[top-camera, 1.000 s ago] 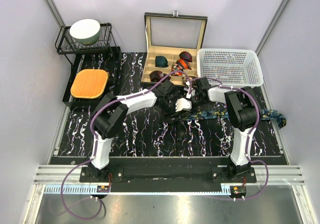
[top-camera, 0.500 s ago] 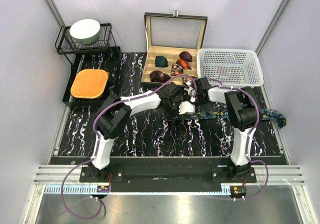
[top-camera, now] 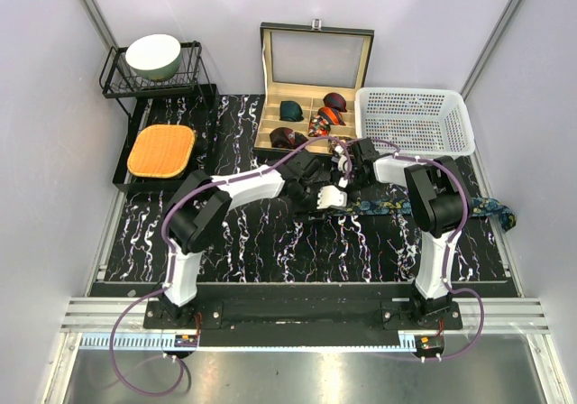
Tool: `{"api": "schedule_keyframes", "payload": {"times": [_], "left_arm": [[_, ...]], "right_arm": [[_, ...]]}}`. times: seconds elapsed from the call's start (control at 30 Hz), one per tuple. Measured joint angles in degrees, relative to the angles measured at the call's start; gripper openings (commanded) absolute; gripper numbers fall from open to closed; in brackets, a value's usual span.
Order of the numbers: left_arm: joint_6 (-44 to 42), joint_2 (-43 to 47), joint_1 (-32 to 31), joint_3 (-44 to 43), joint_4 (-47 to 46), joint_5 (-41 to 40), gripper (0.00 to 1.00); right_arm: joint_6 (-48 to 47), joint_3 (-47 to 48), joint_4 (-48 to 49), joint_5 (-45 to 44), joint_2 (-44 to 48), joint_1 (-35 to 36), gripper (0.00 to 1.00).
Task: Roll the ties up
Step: Roll the tie at the center of the board.
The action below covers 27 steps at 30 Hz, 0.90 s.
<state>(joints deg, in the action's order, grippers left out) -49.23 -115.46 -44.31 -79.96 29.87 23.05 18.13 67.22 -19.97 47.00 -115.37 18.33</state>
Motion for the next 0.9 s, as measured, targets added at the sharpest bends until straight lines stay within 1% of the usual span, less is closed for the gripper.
{"api": "schedule_keyframes", "payload": {"times": [0.13,0.37,0.6,0.63,0.67,0.73,0.77,0.8,0.9], "left_arm": [[1.84,1.16,2.21,1.64,0.13,0.7,0.66],[2.99,6.93,8.61,8.2,-0.44,2.23,0.66],[4.9,7.82,8.35,8.11,-2.14,4.81,0.67],[5.53,7.69,8.24,7.63,-2.12,5.27,0.65],[6.16,7.52,8.15,7.02,-2.19,5.62,0.58],[7.26,6.95,8.15,5.27,-2.16,6.38,0.49],[7.65,6.51,8.15,4.13,-2.34,6.91,0.42],[7.85,6.45,8.15,3.89,-2.43,7.04,0.4],[8.35,6.23,8.11,2.91,-2.29,8.61,0.37]], "right_arm": [[-0.66,0.39,-0.28,-2.91,-0.79,0.0,0.0],[-0.98,1.73,-1.75,-3.56,-1.62,0.0,0.0],[-1.01,1.99,-2.12,-3.85,-1.73,0.0,0.0],[-1.01,1.99,-2.12,-3.85,-1.73,0.0,0.0],[-0.98,1.99,-2.12,-3.85,-1.73,0.0,0.0],[-0.98,1.99,-2.12,-3.85,-1.73,0.0,0.0],[-0.98,1.99,-2.12,-3.85,-1.73,0.02,0.0],[-0.98,1.99,-2.12,-3.85,-1.73,0.04,0.0],[-0.98,1.99,-2.12,-3.85,-1.73,0.04,0.0]]}}
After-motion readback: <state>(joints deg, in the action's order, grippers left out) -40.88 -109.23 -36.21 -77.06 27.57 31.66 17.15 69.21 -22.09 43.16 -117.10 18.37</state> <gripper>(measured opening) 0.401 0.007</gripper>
